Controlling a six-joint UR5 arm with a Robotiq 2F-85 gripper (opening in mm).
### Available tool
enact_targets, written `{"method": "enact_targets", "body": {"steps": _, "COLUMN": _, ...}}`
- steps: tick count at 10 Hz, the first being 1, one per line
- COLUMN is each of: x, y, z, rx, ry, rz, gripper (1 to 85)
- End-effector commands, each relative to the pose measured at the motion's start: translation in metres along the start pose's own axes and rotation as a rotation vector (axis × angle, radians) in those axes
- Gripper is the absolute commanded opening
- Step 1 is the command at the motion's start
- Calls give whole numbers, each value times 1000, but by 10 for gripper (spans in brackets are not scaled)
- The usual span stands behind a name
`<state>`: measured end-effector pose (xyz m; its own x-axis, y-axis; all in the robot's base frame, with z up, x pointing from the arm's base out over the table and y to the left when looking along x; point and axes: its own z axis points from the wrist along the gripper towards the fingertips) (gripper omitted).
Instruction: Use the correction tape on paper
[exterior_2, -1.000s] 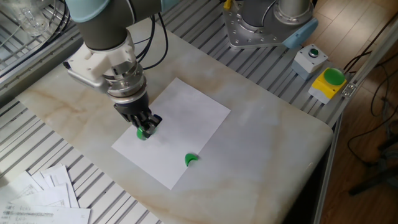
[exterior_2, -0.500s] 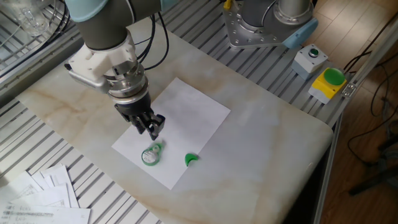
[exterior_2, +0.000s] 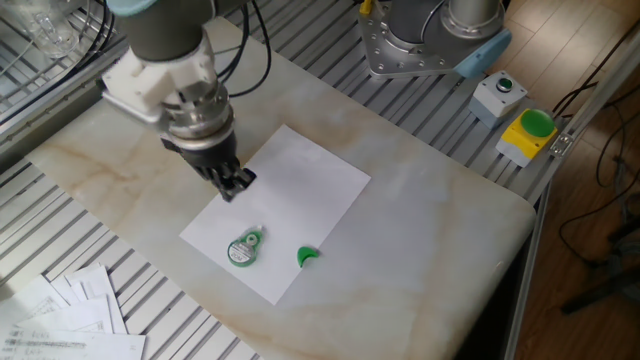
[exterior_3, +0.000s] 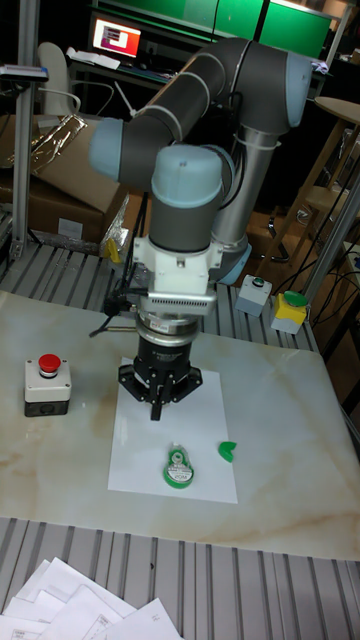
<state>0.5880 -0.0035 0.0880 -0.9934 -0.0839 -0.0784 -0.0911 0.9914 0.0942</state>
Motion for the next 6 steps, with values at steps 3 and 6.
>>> {"method": "enact_targets", "body": {"steps": 3, "x": -6, "y": -24, "z": -26, "rx": 60, "ry": -92, "rz": -15, "gripper": 17}}
{"method": "enact_targets", "body": {"steps": 6, "x": -11, "y": -22, "z": -23, "rx": 46, "ry": -110, "rz": -15, "gripper": 17}}
